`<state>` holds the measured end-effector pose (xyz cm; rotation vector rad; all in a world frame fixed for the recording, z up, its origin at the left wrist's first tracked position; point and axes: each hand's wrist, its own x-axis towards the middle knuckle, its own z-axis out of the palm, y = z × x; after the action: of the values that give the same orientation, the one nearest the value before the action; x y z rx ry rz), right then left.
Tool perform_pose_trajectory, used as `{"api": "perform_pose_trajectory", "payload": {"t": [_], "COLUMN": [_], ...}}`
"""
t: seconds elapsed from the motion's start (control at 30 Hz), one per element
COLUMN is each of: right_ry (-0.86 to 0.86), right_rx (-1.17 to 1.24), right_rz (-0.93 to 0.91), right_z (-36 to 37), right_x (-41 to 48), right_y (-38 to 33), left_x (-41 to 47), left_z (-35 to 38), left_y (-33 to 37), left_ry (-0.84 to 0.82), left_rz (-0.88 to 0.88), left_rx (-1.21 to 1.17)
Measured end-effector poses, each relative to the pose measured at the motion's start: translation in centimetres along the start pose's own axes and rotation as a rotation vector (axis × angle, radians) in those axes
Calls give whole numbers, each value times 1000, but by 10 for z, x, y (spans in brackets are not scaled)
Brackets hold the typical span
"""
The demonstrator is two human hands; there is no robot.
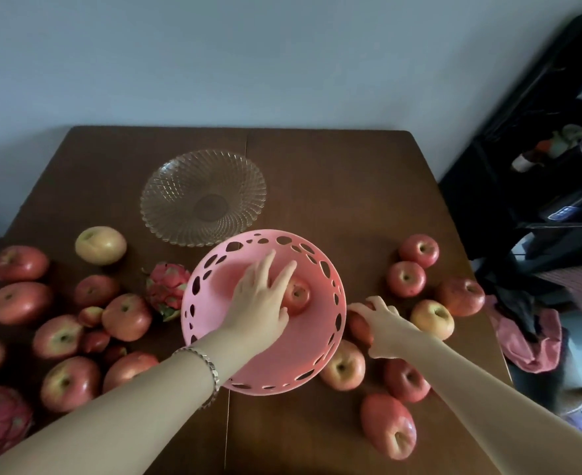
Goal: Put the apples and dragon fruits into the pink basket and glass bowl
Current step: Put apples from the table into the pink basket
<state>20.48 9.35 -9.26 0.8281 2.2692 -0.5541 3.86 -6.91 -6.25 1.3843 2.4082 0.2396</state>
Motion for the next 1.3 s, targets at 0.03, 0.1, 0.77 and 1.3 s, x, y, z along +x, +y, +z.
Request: {"api": "perform_pose_trajectory", "payload": {"t": [0.03,0.1,0.77,1.3], "right_ry": [24,117,66,200], "right_rx": [31,126,102,251], "right_rz": [16,75,161,85], "right_z": [1,-3,-18,29], "right_x": [0,-5,-49,-37], "right_y": [1,2,-20,-29], "left_x": [-3,-9,-34,-24], "left_z": [-3,-10,11,20], "left_y": [5,14,-41,-34], "left_ry": [-8,-39,-192,-276], "left_rz": [35,64,-497,-421], "left_rx": [-39,-166,-591,-65]}}
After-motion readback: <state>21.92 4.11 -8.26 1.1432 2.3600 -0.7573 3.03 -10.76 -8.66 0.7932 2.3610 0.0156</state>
